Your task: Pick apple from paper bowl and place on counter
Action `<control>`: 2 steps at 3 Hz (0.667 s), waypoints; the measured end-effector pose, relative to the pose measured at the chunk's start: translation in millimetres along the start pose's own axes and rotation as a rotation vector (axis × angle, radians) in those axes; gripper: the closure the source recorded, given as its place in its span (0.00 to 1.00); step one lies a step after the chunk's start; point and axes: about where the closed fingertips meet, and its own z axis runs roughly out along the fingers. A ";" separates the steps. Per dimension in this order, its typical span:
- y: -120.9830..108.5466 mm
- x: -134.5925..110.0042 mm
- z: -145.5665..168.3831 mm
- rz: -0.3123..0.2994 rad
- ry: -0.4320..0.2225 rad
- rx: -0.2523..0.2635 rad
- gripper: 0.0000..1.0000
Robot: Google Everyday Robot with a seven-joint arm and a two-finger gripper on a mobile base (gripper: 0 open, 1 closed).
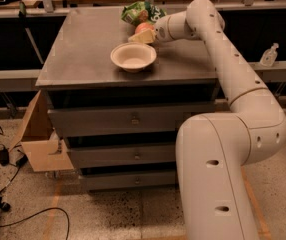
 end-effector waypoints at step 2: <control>-2.7 -15.9 -6.7 -0.020 -0.034 0.020 0.00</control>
Offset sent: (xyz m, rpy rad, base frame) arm -0.0026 -0.0097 0.0456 0.0196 -0.1127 -0.0328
